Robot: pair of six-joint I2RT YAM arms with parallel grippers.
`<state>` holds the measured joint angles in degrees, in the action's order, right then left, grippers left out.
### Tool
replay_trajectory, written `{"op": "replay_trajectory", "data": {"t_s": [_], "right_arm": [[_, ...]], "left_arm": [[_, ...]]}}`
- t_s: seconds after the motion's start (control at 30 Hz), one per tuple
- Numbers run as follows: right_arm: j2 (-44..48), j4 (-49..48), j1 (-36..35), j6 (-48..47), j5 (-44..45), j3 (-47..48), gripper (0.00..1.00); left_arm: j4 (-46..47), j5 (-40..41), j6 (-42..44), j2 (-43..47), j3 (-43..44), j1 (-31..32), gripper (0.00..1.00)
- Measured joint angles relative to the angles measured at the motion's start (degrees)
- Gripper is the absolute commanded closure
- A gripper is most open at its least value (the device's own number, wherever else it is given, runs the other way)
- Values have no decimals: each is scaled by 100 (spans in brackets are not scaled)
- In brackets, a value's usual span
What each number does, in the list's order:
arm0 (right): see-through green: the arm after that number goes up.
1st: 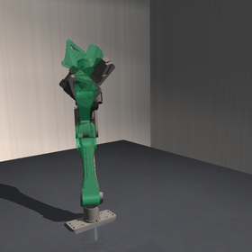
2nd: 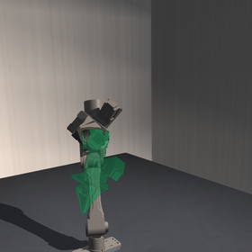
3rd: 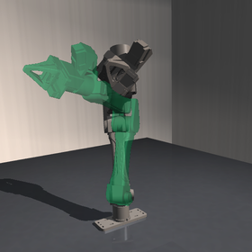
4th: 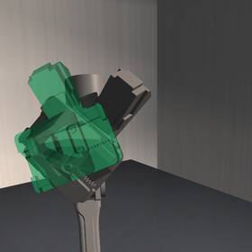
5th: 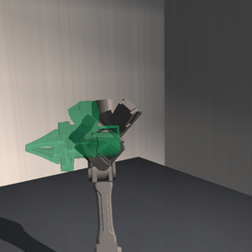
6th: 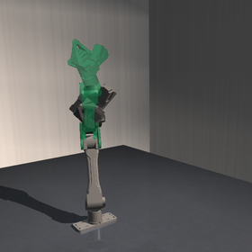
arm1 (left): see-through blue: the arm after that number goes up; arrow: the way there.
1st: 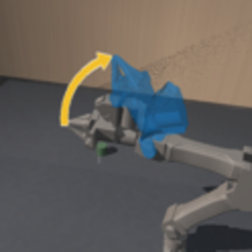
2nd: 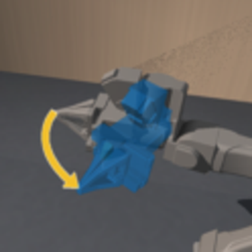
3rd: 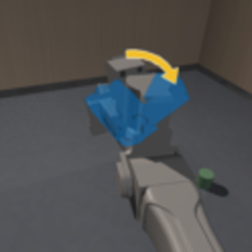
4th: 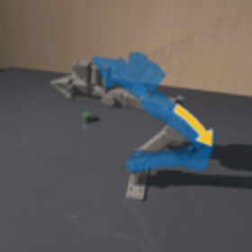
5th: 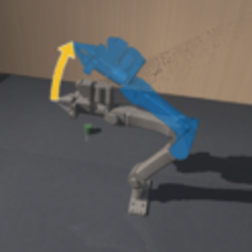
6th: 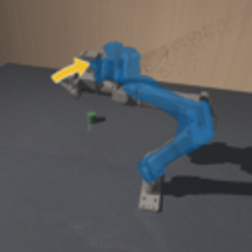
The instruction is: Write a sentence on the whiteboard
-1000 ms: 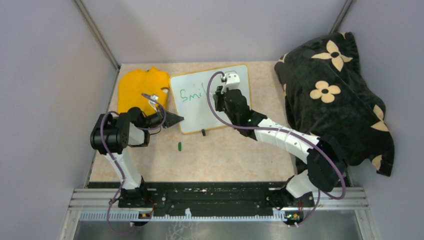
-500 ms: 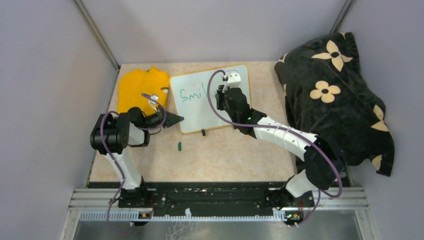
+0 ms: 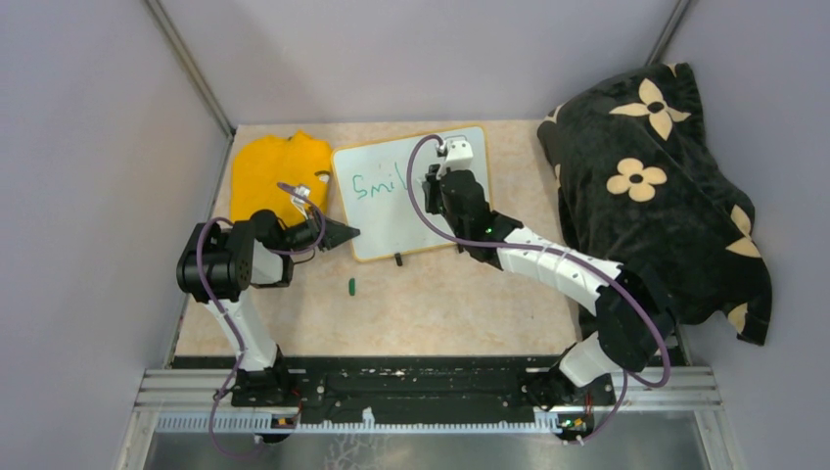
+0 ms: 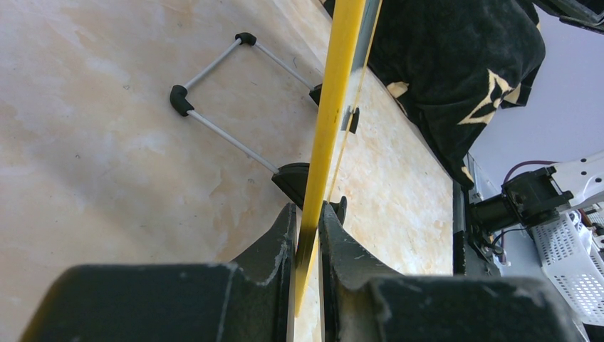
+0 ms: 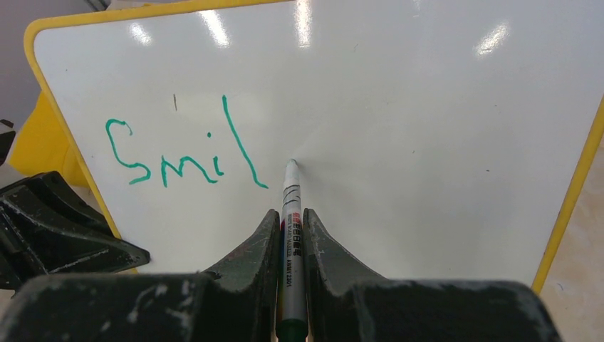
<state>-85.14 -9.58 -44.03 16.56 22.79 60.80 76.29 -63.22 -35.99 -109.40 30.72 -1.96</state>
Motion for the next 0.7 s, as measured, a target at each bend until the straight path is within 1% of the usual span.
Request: {"op": "replay_trajectory", "data": {"t_s": [0.7], "right_arm": [[-129,-15,46,-44,-111,278,100]], "left_arm": [[-2,-4,2,0,2,0,100]]}}
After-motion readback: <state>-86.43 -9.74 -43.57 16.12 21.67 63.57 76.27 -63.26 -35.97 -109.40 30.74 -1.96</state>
